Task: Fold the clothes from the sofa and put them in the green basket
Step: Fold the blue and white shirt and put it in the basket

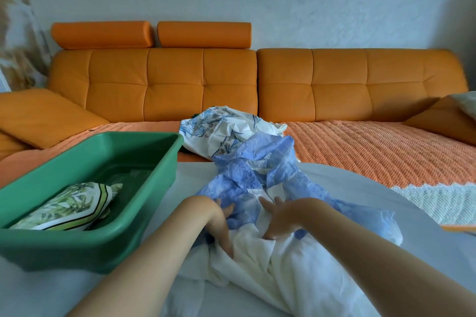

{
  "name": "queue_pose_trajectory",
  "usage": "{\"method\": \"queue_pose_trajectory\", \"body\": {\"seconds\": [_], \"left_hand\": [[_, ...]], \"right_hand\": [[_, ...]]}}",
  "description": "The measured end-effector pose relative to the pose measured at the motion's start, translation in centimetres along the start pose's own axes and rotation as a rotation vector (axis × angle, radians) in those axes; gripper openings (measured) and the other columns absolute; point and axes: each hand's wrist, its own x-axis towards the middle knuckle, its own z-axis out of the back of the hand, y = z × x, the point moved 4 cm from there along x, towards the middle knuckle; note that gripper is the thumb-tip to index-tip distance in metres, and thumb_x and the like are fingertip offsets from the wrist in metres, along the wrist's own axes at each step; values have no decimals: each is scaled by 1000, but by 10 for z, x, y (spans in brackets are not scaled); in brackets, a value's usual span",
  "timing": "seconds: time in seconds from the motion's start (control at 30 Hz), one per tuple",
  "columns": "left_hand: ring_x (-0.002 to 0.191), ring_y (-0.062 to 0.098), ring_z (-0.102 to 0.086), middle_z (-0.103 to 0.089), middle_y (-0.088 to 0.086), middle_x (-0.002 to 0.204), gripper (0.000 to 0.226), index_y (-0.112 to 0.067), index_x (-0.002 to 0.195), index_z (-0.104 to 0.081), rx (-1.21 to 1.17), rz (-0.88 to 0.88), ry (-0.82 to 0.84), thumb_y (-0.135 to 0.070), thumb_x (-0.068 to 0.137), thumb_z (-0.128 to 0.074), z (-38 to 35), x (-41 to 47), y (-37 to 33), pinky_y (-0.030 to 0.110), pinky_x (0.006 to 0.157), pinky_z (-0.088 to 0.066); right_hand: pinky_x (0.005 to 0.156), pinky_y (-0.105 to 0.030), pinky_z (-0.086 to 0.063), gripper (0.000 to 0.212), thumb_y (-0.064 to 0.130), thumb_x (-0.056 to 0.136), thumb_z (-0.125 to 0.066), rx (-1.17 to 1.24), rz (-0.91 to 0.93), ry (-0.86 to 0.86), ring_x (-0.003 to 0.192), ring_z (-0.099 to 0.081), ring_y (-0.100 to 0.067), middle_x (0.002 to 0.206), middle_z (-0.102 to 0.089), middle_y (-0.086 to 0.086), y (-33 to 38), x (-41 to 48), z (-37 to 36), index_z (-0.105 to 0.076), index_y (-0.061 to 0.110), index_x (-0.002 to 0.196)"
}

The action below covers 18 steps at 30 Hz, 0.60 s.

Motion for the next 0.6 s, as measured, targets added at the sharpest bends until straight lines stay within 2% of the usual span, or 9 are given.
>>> {"method": "queue_pose_trajectory", "body": {"seconds": [0.07,0.1,0.17,0.27,0.33,0.43,0.5,0.6], "left_hand": [[154,29,-5,28,-8,161,149,-52,148,21,-17,-22,-48,-86,37,-72,1,6,7,52,118,-26],[154,29,0,27,-7,162,148,-52,149,20,-54,-35,-72,-86,37,-72,2,10,12,54,119,-22],[153,30,12,26,-6,163,140,-49,151,16,-138,-57,-138,-83,49,-73,5,17,21,58,121,-12],[151,30,19,23,-3,164,116,-42,156,8,-203,-62,-358,-71,74,-70,17,27,29,64,118,-7],[153,29,12,13,0,167,101,-36,159,0,-104,-33,-529,-63,85,-64,26,29,26,63,118,-7],[150,28,-12,-10,5,165,82,-30,158,-14,88,35,-736,-47,93,-61,37,26,14,49,116,-19],[140,27,-28,-28,4,157,69,-29,152,-27,125,8,-833,-31,92,-60,40,21,4,40,108,-27],[128,26,-38,-43,2,135,54,-26,139,-43,101,-106,-917,-18,88,-60,42,9,-9,35,100,-33]], "right_hand": [[116,-51,-30,111,65,80,-59,76,41,-55,153,0,-30,167,7,5,-9,3,0,24,42,150],[119,-52,-24,112,66,81,-60,123,62,-88,154,2,-27,167,7,7,-15,5,2,25,41,151],[122,-52,-13,111,66,85,-59,204,93,-158,154,2,-22,167,5,7,-26,10,6,24,38,152],[121,-53,-14,100,68,90,-50,232,57,-279,154,-1,-21,167,4,5,-39,21,8,22,39,153],[120,-55,-15,96,72,90,-44,245,25,-335,154,-3,-23,167,3,1,-39,27,8,21,40,153],[120,-55,-17,94,66,93,-47,206,8,-414,153,-5,-27,167,-1,-4,-32,28,19,13,34,157],[120,-53,-19,88,57,93,-56,240,34,-450,153,-7,-28,167,-5,-7,-25,20,33,-5,29,159],[115,-45,-30,65,42,91,-66,348,153,-556,144,-29,-27,157,-30,-5,-15,-3,54,-40,29,149]]}}
